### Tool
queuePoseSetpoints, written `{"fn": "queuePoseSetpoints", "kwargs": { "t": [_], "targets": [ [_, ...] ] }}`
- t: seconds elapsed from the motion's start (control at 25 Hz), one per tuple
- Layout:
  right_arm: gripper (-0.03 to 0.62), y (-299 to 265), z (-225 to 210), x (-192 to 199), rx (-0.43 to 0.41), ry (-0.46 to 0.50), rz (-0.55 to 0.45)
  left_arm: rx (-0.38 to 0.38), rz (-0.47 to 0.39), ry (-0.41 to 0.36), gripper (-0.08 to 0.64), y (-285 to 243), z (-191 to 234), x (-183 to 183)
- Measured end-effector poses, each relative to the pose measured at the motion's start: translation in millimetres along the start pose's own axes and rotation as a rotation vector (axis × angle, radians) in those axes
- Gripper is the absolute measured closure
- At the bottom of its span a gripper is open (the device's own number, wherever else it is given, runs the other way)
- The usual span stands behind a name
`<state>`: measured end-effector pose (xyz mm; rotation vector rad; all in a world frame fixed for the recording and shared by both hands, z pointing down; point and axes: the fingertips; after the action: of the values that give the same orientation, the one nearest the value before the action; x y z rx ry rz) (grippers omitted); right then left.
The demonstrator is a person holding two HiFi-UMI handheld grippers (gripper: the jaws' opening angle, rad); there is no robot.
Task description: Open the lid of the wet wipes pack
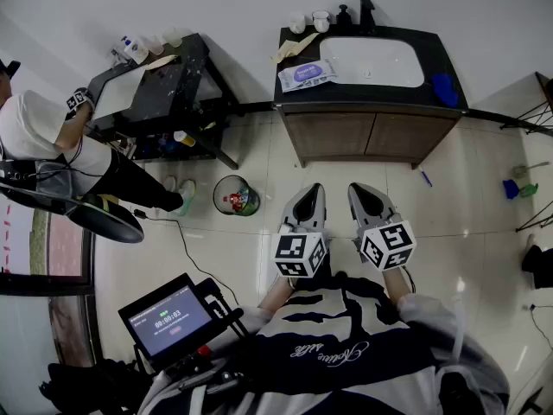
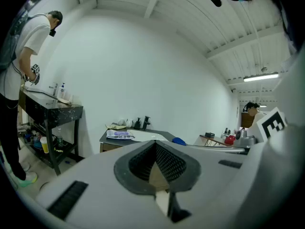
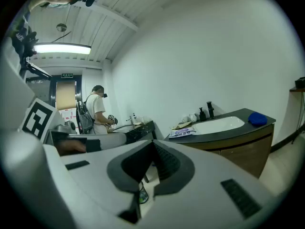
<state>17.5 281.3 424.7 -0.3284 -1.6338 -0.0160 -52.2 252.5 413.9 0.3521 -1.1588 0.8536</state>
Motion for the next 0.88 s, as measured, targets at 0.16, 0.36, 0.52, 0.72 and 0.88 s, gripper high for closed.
{"fn": "queuePoseSetpoints", "kwargs": {
  "t": [0.16,0.36,0.52,0.72,0.88],
  "targets": [
    [0.592,-31,-6,-2,0.006,-0.012,0.007,0.001,0.009,0.005,0.561,-22,25,-12],
    [0.592,-95,-24,-12,0.029,-0.027,0.022,0.020,0.018,-0.005,0.561,-72,69,-44],
    [0.592,-143,-33,-22,0.050,-0.027,0.024,0.034,0.026,-0.008,0.561,-105,105,-64],
    [0.592,-192,-52,-29,0.099,-0.036,0.023,0.059,0.040,-0.016,0.561,-146,144,-83],
    [0.592,-215,-62,-30,0.126,-0.049,0.030,0.065,0.056,0.013,0.561,-167,168,-86]
  ]
}}
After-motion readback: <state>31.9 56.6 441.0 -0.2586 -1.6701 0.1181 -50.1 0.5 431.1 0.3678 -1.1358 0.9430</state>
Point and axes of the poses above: the fingertips, and each gripper's own axes: y backward along the fingers, z to its left, x out of its underside, and after that the axes turned 9 degrees about y, right-handed
